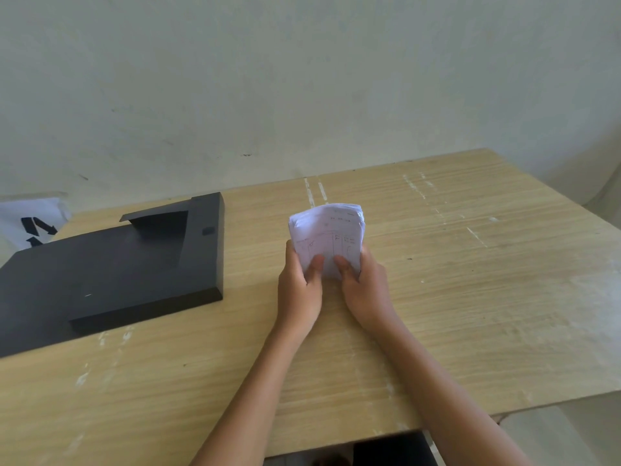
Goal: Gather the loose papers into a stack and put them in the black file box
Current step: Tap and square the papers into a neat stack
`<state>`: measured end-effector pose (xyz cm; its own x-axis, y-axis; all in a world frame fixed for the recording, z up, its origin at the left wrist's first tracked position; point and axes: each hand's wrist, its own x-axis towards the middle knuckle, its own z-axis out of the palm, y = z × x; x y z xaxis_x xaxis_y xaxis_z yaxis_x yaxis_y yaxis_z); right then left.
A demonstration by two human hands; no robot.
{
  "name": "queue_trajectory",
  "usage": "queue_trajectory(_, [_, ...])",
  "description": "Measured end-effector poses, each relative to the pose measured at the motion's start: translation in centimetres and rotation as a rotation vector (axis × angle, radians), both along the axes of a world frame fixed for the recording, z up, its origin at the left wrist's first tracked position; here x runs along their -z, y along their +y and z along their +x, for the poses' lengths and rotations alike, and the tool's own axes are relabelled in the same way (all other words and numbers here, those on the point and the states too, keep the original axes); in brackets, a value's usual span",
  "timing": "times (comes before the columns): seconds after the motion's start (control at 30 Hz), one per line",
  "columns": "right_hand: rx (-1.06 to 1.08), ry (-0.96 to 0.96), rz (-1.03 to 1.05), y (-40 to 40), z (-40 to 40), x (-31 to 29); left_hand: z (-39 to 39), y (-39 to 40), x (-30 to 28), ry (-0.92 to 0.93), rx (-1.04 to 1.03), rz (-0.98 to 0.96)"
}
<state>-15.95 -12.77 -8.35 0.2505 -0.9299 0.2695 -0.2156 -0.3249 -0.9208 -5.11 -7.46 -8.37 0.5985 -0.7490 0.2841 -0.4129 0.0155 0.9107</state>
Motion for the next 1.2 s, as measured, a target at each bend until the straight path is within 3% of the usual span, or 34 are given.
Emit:
queue_trajectory(0.17, [-0.031, -0.156, 0.101, 0.6, -0.4, -1.1, 0.2, 0.1, 0.2, -0.016, -0.028, 0.025])
queue_trajectory(0.27, [0.16, -0.213, -0.205, 0.7, -1.1, -3.0, 0.2, 0.3, 0.1, -0.01, -0.015, -0.007])
queue_trajectory(0.33, [0.196, -0.082, -0.529, 0.2, -1.4, -5.0, 0.1, 0.4, 0.2, -0.02, -0.015, -0.024])
queue_trajectory(0.4, [0.111, 0.181, -0.758, -0.1, -1.3, -6.9, 0.1, 0.4, 0.3, -0.043, -0.019, -0.027])
queue_trajectory(0.53, [-0.029, 0.644, -0.858, -0.2, -0.5, -7.7, 0.3, 0.4, 0.5, -0.061, 0.015, -0.037])
queue_trajectory(0.8, [-0.064, 0.667, -0.829, 0.0, -0.4, -6.8, 0.2, 0.6, 0.0, -0.017, 0.079, -0.033])
queue_trajectory(0.87, [-0.077, 0.64, -0.802, -0.3, -0.3, -7.2, 0.2, 0.6, -0.2, -0.011, 0.075, -0.058])
queue_trajectory(0.93, [-0.05, 0.472, -0.67, -0.7, -0.5, -7.8, 0.2, 0.7, -0.6, 0.05, 0.073, -0.069])
queue_trajectory(1.07, [-0.037, 0.087, -0.038, -1.5, -1.5, -7.6, 0.5, 1.0, -1.5, 0.245, 0.088, -0.058])
queue_trajectory(1.13, [-0.18, 0.077, 0.198, -1.6, -1.9, -6.7, 0.8, 1.2, -1.8, 0.261, 0.107, -0.026])
queue_trajectory(1.2, [-0.231, 0.092, 0.229, -1.5, -2.1, -5.7, 1.1, 1.6, -2.3, 0.26, 0.138, 0.025])
